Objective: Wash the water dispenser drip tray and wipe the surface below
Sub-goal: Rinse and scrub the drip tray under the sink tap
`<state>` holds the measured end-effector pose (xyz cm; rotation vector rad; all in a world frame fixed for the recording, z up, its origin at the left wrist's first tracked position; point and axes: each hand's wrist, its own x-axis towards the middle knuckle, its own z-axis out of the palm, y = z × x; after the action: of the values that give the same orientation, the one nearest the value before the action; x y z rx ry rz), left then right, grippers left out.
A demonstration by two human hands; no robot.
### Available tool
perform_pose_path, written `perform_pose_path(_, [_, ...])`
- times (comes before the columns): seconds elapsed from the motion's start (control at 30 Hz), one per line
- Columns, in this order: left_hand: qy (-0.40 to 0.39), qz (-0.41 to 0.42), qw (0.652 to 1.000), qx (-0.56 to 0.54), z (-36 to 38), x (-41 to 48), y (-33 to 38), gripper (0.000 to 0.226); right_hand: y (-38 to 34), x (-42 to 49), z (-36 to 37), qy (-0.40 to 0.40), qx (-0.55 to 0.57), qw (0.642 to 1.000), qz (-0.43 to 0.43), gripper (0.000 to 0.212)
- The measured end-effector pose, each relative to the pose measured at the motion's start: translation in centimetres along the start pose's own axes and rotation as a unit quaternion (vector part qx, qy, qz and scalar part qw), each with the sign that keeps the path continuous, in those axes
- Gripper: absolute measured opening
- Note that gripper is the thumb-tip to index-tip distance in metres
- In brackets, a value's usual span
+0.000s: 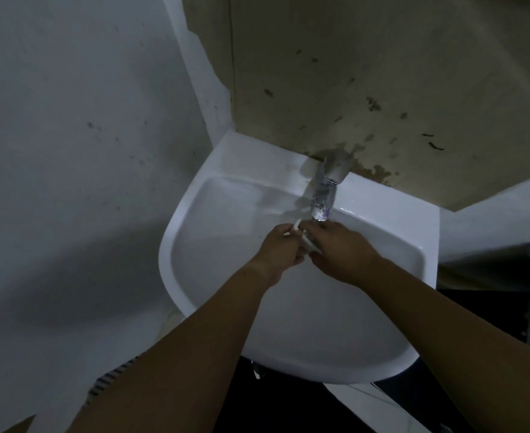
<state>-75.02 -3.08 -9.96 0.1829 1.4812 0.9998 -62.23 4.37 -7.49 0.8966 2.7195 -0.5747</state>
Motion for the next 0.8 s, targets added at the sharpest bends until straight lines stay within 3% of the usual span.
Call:
perform_pose_path(0.2, [0.024, 0.000, 0.999, -0.029, -0.3, -0.3, -0.2, 0.023, 0.2, 0.5, -0.5, -0.004, 0.046, 0.998, -0.049, 0.055])
perform_pose_path(0.37, [0.056, 0.013, 0.998, -0.016, -0.6, 0.0, 1.3, 0.032, -0.2, 0.1, -0.7, 0.052, 0.107, 0.993, 0.013, 0.064])
perform_pose_path(0.47, [0.062, 0.008, 0.998, 0.005, -0.8, -0.1, 1.5, 0.038, -0.7, -0.1, -0.7, 0.060, 0.117, 0.991, 0.002, 0.064])
perform_pose_path(0.63, [0.061, 0.014, 0.998, -0.002, -1.1, -0.4, 1.4, 0.028, -0.5, -0.6, -0.6, 0.057, 0.126, 0.990, 0.003, 0.069])
perform_pose_path(0.73, [0.048, 0.006, 0.998, -0.028, -1.3, -0.8, 1.6, 0.027, -0.5, -0.8, -0.6, 0.086, 0.153, 0.984, 0.020, 0.055])
perform_pose_path(0.8, [0.036, 0.000, 0.998, -0.049, -1.2, -1.1, 1.8, 0.024, -0.5, -0.8, -0.6, 0.083, 0.107, 0.991, -0.003, 0.056])
